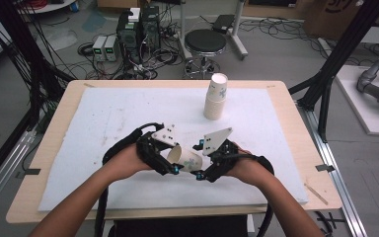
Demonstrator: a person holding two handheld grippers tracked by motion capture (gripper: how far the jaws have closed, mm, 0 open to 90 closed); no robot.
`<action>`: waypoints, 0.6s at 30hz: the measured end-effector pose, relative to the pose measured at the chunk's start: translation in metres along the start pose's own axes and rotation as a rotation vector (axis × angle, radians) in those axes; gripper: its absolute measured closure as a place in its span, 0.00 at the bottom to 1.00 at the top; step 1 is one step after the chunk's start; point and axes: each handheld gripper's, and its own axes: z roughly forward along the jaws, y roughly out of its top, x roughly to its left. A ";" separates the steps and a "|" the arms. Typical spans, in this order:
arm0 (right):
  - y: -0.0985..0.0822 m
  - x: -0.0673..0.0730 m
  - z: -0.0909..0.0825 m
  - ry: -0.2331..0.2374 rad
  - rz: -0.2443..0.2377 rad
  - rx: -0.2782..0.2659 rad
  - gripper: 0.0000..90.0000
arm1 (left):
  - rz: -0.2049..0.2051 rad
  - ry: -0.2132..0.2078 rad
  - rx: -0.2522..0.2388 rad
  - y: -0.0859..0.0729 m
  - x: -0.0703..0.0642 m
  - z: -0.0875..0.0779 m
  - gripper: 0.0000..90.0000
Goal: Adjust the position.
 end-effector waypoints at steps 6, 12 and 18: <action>0.003 0.001 0.009 -0.006 -0.017 0.038 0.27 | 0.006 0.006 0.033 0.003 0.000 0.003 0.34; 0.004 0.000 0.016 -0.014 -0.017 0.062 0.28 | 0.004 0.006 0.045 0.004 -0.001 0.007 0.34; 0.006 0.001 0.022 -0.008 -0.019 0.077 0.34 | 0.009 0.003 0.043 0.006 -0.002 0.009 0.34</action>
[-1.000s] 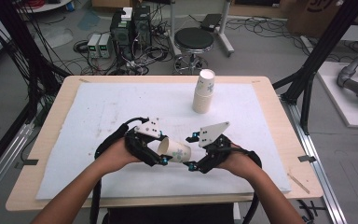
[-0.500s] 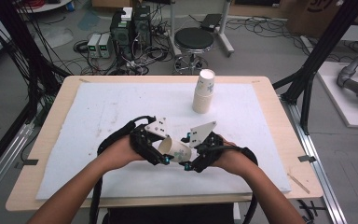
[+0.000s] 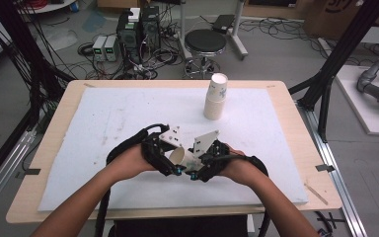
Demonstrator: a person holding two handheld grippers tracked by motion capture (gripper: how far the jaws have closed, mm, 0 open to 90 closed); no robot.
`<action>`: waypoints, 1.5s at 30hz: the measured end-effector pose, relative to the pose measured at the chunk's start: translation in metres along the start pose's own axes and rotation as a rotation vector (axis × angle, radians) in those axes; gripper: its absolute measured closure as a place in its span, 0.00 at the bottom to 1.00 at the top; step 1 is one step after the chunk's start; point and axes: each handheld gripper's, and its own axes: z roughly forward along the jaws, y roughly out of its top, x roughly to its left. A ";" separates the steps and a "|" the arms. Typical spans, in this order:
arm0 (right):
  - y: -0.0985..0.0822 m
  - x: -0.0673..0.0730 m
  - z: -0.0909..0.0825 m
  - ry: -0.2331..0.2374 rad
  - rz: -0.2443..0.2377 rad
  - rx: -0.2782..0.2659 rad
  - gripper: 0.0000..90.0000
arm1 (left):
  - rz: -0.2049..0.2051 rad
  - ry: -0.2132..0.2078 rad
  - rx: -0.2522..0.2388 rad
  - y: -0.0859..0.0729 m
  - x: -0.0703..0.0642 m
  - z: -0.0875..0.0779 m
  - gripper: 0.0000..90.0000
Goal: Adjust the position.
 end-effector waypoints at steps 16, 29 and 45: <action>-0.002 -0.001 0.006 0.029 0.023 -0.012 0.39 | -0.006 -0.011 -0.075 -0.004 0.000 0.000 0.28; -0.024 -0.003 -0.006 0.015 0.083 -0.069 0.39 | -0.119 0.013 -0.360 -0.038 0.006 -0.023 0.21; -0.087 0.009 -0.020 -0.109 0.212 -0.305 0.39 | -0.325 0.158 -0.615 -0.106 0.010 -0.031 0.20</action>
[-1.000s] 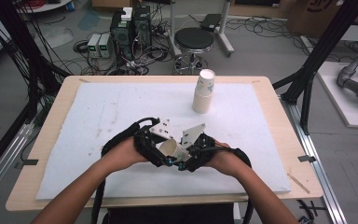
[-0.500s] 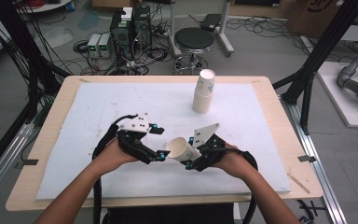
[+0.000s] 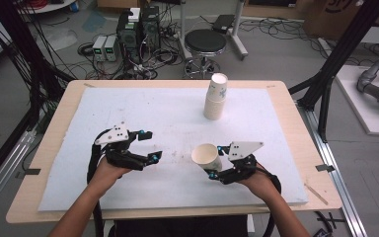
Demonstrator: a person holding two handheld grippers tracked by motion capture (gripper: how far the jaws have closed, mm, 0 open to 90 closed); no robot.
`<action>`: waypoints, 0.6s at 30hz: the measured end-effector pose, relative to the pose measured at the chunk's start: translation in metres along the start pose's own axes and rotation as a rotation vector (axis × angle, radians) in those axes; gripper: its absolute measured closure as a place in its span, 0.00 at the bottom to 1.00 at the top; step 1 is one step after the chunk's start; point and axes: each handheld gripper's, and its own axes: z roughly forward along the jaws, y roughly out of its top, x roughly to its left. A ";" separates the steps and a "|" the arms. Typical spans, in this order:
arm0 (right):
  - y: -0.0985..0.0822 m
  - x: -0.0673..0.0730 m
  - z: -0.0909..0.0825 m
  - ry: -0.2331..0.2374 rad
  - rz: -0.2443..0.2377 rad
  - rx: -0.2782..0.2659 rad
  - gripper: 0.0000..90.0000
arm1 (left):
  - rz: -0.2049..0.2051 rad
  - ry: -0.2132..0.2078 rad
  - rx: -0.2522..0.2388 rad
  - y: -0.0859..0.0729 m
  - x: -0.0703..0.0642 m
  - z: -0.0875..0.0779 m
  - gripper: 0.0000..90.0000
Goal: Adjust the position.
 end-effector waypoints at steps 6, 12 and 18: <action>-0.012 0.000 -0.007 -0.025 0.048 -0.065 0.38 | -0.012 0.043 -0.051 -0.017 0.004 -0.007 0.20; -0.022 0.000 -0.011 -0.043 0.080 -0.125 0.38 | -0.031 0.090 -0.090 -0.029 0.008 -0.012 0.20; -0.028 -0.003 -0.016 -0.077 0.113 -0.173 0.38 | -0.028 0.140 -0.102 -0.042 0.011 -0.017 0.20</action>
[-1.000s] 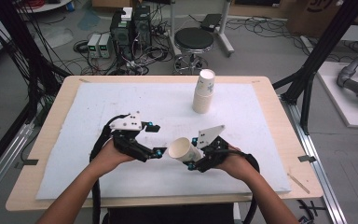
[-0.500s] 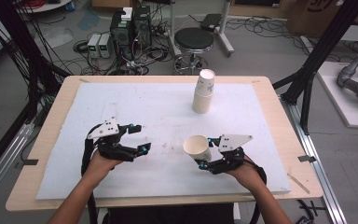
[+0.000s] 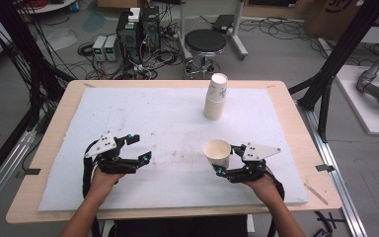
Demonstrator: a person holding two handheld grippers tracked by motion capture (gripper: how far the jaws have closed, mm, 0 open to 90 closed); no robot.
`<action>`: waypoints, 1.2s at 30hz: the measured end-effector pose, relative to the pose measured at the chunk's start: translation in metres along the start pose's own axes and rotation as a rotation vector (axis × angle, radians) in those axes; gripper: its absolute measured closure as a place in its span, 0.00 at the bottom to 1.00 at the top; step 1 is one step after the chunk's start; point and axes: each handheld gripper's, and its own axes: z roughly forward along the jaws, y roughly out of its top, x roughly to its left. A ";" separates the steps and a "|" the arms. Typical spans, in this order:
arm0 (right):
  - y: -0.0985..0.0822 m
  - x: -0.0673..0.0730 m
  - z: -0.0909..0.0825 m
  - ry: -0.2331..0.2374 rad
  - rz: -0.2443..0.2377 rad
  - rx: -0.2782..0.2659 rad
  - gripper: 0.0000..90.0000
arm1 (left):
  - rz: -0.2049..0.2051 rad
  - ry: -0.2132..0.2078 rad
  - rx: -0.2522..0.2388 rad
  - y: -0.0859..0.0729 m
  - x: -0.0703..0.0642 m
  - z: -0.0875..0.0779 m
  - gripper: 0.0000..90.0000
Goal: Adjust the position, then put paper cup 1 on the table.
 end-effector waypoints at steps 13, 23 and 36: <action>-0.011 -0.021 -0.031 -0.187 0.090 -0.115 0.37 | 0.010 0.066 -0.003 -0.007 0.006 -0.007 0.20; -0.012 -0.025 -0.036 -0.240 0.114 -0.133 0.38 | -0.004 0.070 -0.012 -0.008 0.009 -0.009 0.20; -0.014 -0.028 -0.041 -0.285 0.114 -0.138 0.38 | -0.004 0.064 -0.012 -0.009 0.008 -0.007 0.21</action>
